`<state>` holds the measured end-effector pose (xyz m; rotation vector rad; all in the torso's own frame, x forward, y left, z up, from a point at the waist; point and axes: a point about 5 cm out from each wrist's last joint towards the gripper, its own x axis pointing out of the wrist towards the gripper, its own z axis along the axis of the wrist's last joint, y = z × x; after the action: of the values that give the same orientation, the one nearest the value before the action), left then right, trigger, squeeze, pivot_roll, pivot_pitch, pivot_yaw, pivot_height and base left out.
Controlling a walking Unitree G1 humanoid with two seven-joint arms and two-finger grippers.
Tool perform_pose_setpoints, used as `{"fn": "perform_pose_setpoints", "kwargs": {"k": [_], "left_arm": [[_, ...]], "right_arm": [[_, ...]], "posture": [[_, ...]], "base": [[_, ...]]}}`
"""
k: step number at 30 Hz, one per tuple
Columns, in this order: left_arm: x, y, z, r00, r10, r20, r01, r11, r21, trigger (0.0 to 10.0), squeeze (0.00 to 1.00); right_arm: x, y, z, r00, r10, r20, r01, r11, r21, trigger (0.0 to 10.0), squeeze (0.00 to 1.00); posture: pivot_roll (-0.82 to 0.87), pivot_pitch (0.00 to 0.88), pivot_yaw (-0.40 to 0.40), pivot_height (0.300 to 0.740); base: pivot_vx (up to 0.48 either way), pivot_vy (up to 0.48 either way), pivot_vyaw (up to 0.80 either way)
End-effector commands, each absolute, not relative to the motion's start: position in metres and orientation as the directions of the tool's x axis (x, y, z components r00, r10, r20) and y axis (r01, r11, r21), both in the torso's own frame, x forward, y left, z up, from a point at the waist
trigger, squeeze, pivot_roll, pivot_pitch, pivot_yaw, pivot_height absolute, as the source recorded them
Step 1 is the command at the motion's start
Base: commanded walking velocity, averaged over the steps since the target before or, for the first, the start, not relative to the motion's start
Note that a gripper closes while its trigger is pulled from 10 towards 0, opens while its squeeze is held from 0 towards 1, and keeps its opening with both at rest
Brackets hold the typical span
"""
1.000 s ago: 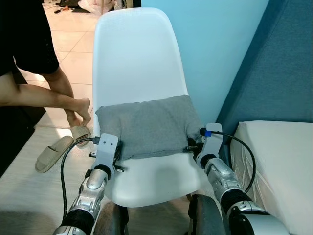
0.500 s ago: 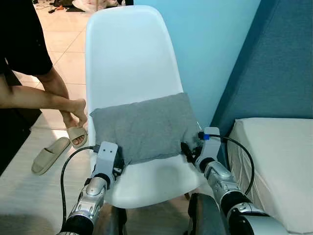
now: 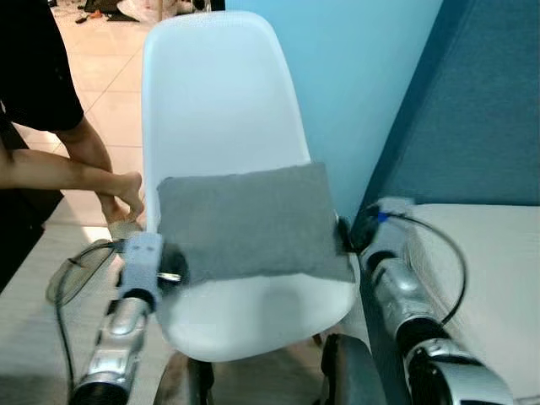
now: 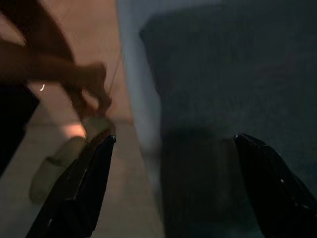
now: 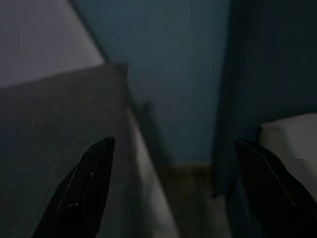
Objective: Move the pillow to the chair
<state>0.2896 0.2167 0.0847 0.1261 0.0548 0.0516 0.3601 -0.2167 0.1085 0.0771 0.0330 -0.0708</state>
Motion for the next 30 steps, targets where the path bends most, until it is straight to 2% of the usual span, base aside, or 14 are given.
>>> {"fn": "perform_pose_setpoints", "kwargs": {"k": [1,4,6,7,8,9,10,12,16,19,23,28,30], "left_arm": [[0.281,0.219,0.081,0.997,0.010,-0.079,-0.001,0.994,0.111,10.0,0.00],[0.279,0.223,0.086,0.998,0.024,-0.055,-0.019,0.995,0.094,10.0,0.00],[0.282,0.234,0.104,0.989,0.137,0.057,-0.140,0.988,0.058,10.0,0.00],[0.282,0.234,0.104,0.989,0.137,0.057,-0.140,0.988,0.058,10.0,0.00],[0.287,0.238,0.112,0.977,0.190,0.100,-0.195,0.980,0.039,10.0,0.00],[0.299,0.235,0.125,0.965,0.225,0.136,-0.228,0.974,0.003,10.0,0.00],[0.302,0.233,0.128,0.963,0.228,0.141,-0.230,0.973,-0.005,10.0,0.00],[0.313,0.217,0.125,0.982,0.166,0.094,-0.169,0.985,0.026,10.0,0.00],[0.321,0.198,0.122,0.994,0.096,0.059,-0.100,0.993,0.062,10.0,0.00],[0.323,0.192,0.121,0.995,0.084,0.057,-0.088,0.993,0.072,10.0,0.00],[0.328,0.184,0.114,0.991,0.129,0.019,-0.130,0.990,0.050,10.0,0.00],[0.329,0.175,0.111,0.996,0.089,0.013,-0.090,0.991,0.102,10.0,0.00],[0.328,0.171,0.104,0.998,0.037,-0.042,-0.031,0.989,0.142,10.0,0.00]], "right_arm": [[0.356,-0.220,0.103,0.992,-0.113,-0.048,0.116,0.992,0.059,10.0,0.00],[0.356,-0.226,0.104,0.986,-0.160,-0.037,0.162,0.986,0.046,10.0,0.00],[0.357,-0.226,0.110,0.984,-0.176,0.007,0.175,0.980,0.098,10.0,0.00],[0.357,-0.226,0.110,0.984,-0.176,0.007,0.175,0.980,0.098,10.0,0.00],[0.359,-0.220,0.113,0.990,-0.138,0.025,0.133,0.981,0.139,10.0,0.00],[0.363,-0.199,0.116,0.998,-0.011,0.055,0.001,0.984,0.177,10.0,0.00],[0.363,-0.194,0.117,0.998,0.022,0.062,-0.033,0.983,0.183,10.0,0.00],[0.363,-0.175,0.114,0.991,0.123,0.046,-0.129,0.979,0.155,10.0,0.00],[0.361,-0.159,0.108,0.981,0.192,0.026,-0.194,0.973,0.122,10.0,0.00],[0.359,-0.156,0.105,0.981,0.194,0.019,-0.195,0.973,0.120,10.0,0.00],[0.356,-0.152,0.099,0.983,0.186,0.002,-0.185,0.975,0.124,10.0,0.00],[0.355,-0.152,0.095,0.975,0.221,-0.022,-0.217,0.968,0.124,10.0,0.00],[0.354,-0.154,0.094,0.972,0.231,-0.031,-0.225,0.965,0.135,10.0,0.00]], "posture": [[0.04,0.080,-0.018,0.537],[0.04,0.077,-0.016,0.537],[0.04,0.075,-0.017,0.537],[0.04,0.075,-0.017,0.537],[0.04,0.072,-0.018,0.537],[0.04,0.070,-0.017,0.537],[0.04,0.070,-0.017,0.537],[0.04,0.057,-0.014,0.537],[0.03,0.054,-0.013,0.537],[0.04,0.055,-0.014,0.537],[0.03,0.056,-0.019,0.537],[0.03,0.053,-0.023,0.537],[0.03,0.052,-0.020,0.547]], "base": [[0.000,0.000,0.00],[0.000,0.000,0.00],[0.000,0.000,0.00],[0.000,0.000,0.00],[0.000,0.000,0.00],[0.000,0.000,0.00],[0.000,0.000,0.00],[0.000,0.000,0.00],[0.000,0.000,0.00],[0.000,0.000,0.00],[0.000,0.000,0.00],[0.000,0.000,0.00],[0.000,0.000,0.00]]}}
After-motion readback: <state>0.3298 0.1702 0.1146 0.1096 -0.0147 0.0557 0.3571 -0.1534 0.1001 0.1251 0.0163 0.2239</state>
